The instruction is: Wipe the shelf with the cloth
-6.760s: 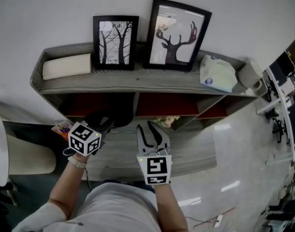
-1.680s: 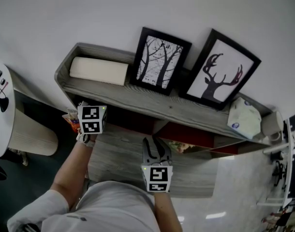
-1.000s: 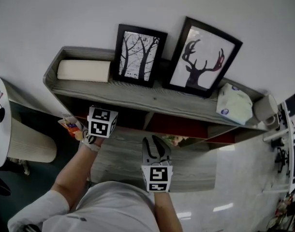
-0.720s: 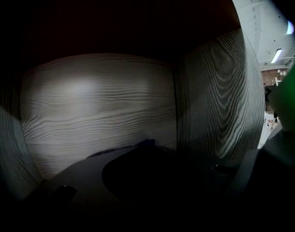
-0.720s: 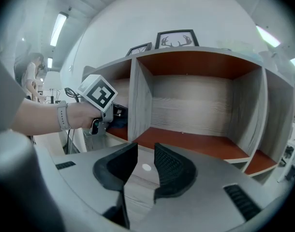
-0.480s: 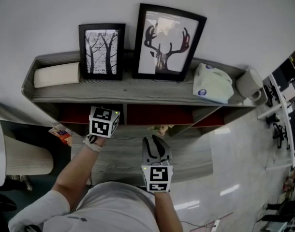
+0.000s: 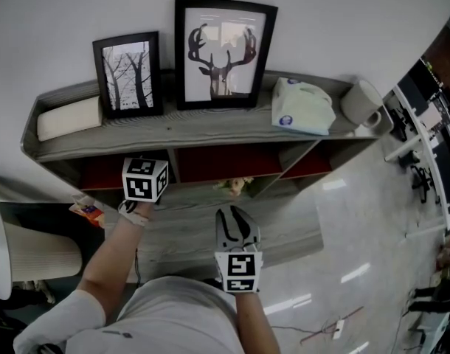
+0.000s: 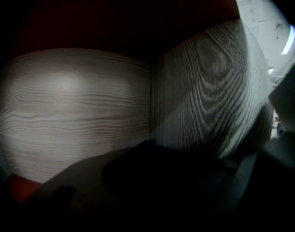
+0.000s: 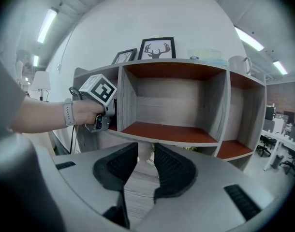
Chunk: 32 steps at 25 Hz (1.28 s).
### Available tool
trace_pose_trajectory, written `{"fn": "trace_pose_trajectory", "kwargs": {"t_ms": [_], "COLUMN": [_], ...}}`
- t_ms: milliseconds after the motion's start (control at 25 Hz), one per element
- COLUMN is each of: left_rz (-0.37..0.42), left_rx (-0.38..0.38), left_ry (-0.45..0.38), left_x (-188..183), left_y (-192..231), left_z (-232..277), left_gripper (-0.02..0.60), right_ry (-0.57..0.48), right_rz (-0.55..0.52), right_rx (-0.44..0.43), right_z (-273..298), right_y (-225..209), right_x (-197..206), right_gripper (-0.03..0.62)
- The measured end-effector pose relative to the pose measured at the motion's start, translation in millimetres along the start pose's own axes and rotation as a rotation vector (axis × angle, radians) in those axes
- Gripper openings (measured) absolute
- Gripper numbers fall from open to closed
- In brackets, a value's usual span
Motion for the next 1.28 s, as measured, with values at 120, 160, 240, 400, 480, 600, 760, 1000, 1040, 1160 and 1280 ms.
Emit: {"fn": "trace_pose_trajectory", "kwargs": {"t_ms": [120,160,240,400,480,600,760,1000,1040,1160,1280], "left_rz": [-0.001,0.000,0.000,0.002,0.004,0.005,0.001,-0.016,-0.019,-0.037,-0.073], "left_rx": [0.019,0.023,0.036,0.065,0.069,0.064,0.036,-0.025,-0.039,-0.076,-0.112], "left_ry": [-0.031,-0.041,-0.060,-0.088,-0.096,-0.105,-0.107,-0.101,-0.099,-0.095,-0.076], "left_x": [-2,-3,-6,-9,-7,-1,11,28,33,51,71], "left_y": [3,4,5,12,16,23,36,56,58,65,73], "left_z": [-9,-14,-28,-62,-82,-114,-160,-222,-230,-247,-259], "left_gripper": [0.040,0.040,0.040,0.040,0.040,0.040,0.040,0.040,0.040,0.040,0.040], "right_ry": [-0.009,-0.010,-0.012,-0.024,-0.027,-0.036,-0.050,-0.048,-0.048,-0.054,-0.065], "right_rz": [0.000,0.002,0.007,0.011,0.004,-0.007,-0.032,-0.067,-0.073,-0.090,-0.107], "right_rx": [0.001,-0.004,-0.020,-0.072,-0.101,-0.150,-0.227,-0.360,-0.381,-0.441,-0.497], "right_z": [-5,-6,-5,1,6,15,27,45,48,55,63], "right_y": [3,4,7,17,23,34,53,88,94,110,126], "right_x": [-1,-1,0,-3,-4,-8,-12,-16,-16,-20,-23], "right_gripper": [0.112,0.112,0.112,0.112,0.112,0.112,0.110,0.109,0.109,0.109,0.109]}}
Point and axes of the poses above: the fingertips, and each gripper's own axes: z forward along the fingers, y to its left, x out of its underside, the point moved 9 cm from there along -z, backward along the fingers, and after that the axes turned 11 degrees about -x, right-handed, at the moved point
